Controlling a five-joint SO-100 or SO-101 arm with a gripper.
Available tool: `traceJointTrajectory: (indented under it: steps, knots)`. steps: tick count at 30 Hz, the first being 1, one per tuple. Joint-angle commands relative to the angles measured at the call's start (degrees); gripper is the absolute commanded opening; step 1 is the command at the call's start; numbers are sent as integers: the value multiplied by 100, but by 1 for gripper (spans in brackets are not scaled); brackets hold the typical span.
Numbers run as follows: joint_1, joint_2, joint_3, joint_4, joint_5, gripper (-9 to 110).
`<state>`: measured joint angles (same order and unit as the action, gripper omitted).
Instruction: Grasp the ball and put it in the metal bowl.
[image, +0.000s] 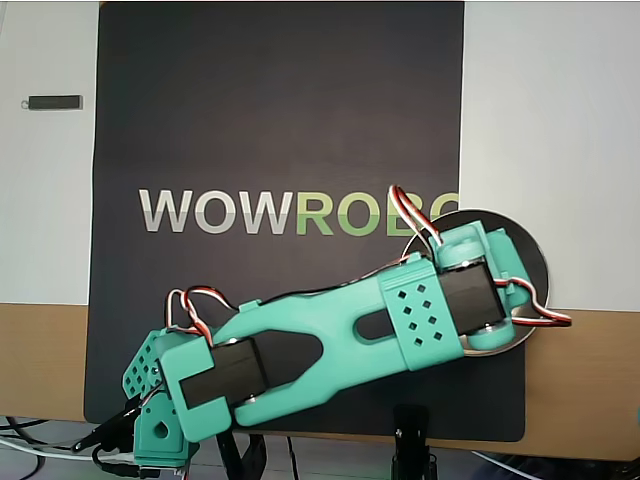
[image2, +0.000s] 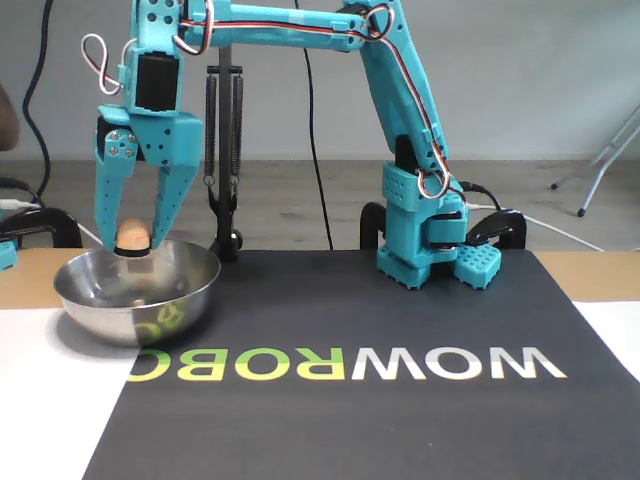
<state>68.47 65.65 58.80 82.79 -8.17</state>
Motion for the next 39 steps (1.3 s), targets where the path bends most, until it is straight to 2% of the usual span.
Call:
traceJointTrajectory:
  steps: [1,3,5,27,30,34,39]
  knots:
    - [-9,44,-202,44,-44,52]
    - [0,44,-176,53,-44,62]
    - [18,44,-167,53,-44,65]
    - [35,44,-158,62,-44,65]
    - [79,62,-158,62,-35,54]
    - [88,97,-176,62,-35,25]
    - [114,105,-220,264,18,0]
